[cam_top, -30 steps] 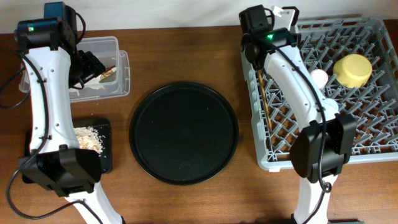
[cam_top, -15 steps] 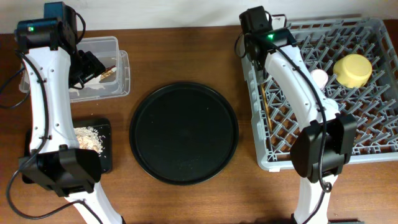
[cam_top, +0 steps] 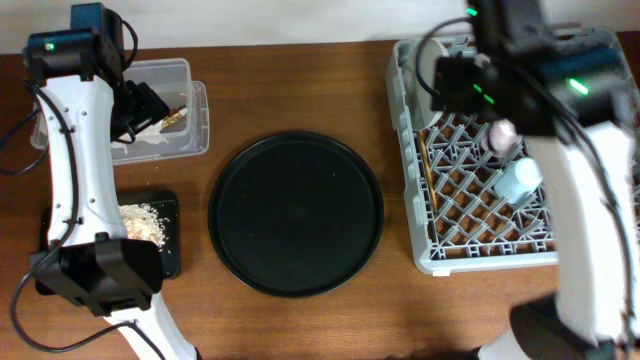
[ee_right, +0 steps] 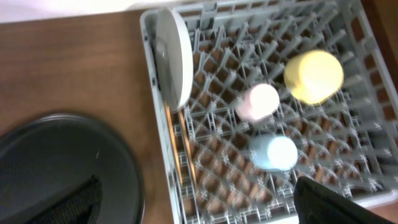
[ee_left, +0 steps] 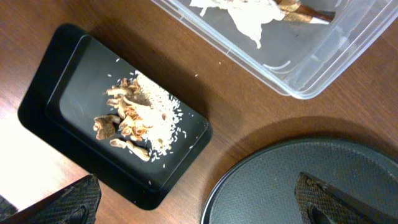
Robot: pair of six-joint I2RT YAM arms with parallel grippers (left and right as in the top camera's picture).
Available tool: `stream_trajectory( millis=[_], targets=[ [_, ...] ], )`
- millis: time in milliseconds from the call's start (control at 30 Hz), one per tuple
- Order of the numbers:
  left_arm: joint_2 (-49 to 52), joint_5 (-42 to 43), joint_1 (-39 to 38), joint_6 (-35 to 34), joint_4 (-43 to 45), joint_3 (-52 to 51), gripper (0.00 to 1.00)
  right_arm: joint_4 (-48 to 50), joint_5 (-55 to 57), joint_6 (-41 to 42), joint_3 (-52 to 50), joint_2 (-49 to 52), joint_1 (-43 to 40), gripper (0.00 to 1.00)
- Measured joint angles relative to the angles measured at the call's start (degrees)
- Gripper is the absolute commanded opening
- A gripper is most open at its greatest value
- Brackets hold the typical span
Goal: Sort waste into correct bins and load items into the dishwasher rack
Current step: 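Release the plate and lower the right gripper out of the rack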
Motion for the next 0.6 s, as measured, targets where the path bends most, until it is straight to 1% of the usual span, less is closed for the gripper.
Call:
stream_trajectory(
  millis=[67, 133, 200, 267, 400, 500, 600],
  targets=[
    [0.0, 0.0, 0.0, 0.0, 0.0, 0.0, 0.99, -4.2, -1.0, 0.7, 0.1, -3.6, 0.0, 0.99],
    [0.0, 0.0, 0.0, 0.0, -0.1, 0.0, 0.99, -4.5, -3.2, 0.6, -2.1, -7.6, 0.2, 0.99],
    [0.0, 0.0, 0.0, 0.0, 0.0, 0.0, 0.99, -4.7, -4.0, 0.6, -7.6, -10.9, 1.4, 0.98],
    [0.0, 0.0, 0.0, 0.0, 0.0, 0.0, 0.99, -4.7, -4.8, 0.7, -15.2, -15.5, 3.7, 0.99],
    [0.0, 0.0, 0.0, 0.0, 0.0, 0.0, 0.99, -4.7, -6.4, 2.8, -25.4, -23.3, 6.2, 0.98],
    [0.0, 0.0, 0.0, 0.0, 0.0, 0.0, 0.99, -4.7, -8.8, 3.8, -28.2, -27.9, 6.3, 0.98],
    [0.0, 0.0, 0.0, 0.0, 0.0, 0.0, 0.99, -4.7, -10.9, 4.1, -28.4, -30.0, 6.3, 0.98]
  ],
)
